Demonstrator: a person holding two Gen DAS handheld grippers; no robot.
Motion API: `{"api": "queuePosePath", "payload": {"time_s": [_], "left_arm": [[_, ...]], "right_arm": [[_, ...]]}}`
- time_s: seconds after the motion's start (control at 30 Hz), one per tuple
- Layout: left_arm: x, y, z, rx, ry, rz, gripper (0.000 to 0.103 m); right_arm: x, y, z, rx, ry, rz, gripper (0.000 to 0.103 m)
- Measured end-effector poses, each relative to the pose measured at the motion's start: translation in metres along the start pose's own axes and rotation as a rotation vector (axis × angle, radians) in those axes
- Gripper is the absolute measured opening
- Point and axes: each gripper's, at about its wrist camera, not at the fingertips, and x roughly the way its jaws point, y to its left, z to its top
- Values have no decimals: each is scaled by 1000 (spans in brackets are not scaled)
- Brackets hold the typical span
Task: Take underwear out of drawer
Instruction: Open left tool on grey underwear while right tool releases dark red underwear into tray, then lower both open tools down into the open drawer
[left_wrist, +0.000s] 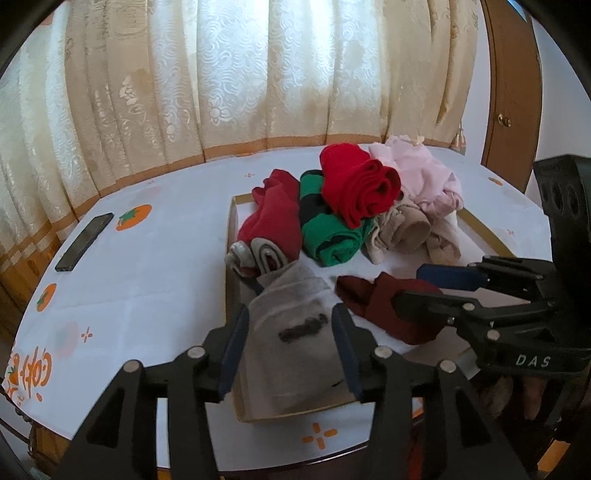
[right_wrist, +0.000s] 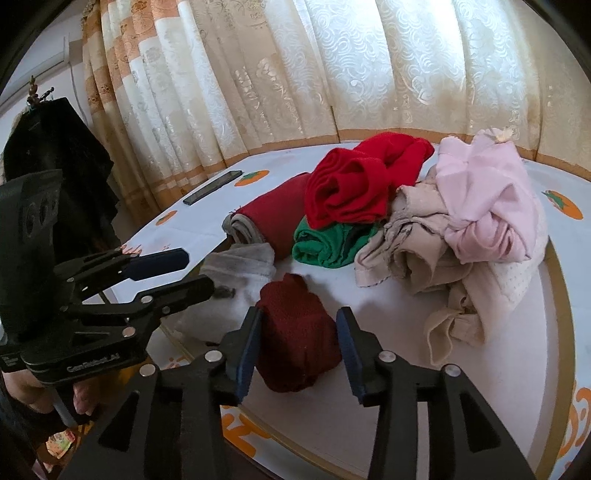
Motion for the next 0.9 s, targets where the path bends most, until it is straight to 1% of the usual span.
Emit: {"api": "queuePosePath", "payload": {"time_s": [0.2, 0.27, 0.33, 0.47, 0.53, 0.57, 0.6, 0.67, 0.7, 0.9], "left_arm": [[-3, -1, -5, -19, -4, -13, 51], [-6, -1, -7, -30, -9, -17, 53], [-12, -2, -9, -41, -28, -18, 55], [-26, -7, -12, -43, -68, -19, 57], [-35, -11, -16, -41, -91, -25, 61], [-38, -14, -18, -39, -97, -27, 62], [-40, -15, -20, -37, -100, -33, 62], [-44, -21, -25, -35, -100, -52, 62], [-45, -23, -27, -34, -98, -59, 62], [-51, -36, -45, -35, -87, -103, 62]], "right_arm": [[-4, 1, -3, -1, -3, -2, 47], [-5, 1, -3, -2, -2, -5, 48], [-8, 2, -4, 1, -8, -6, 48], [-20, 3, -5, 4, -27, -1, 48], [-28, 5, -6, -2, -35, -1, 49], [-32, 6, -7, -3, -40, -1, 49], [-37, 7, -8, -4, -45, 3, 50], [-46, 9, -11, -11, -56, 6, 55], [-51, 11, -13, -13, -60, 5, 56], [-75, 19, -34, -55, -44, 15, 57]]}}
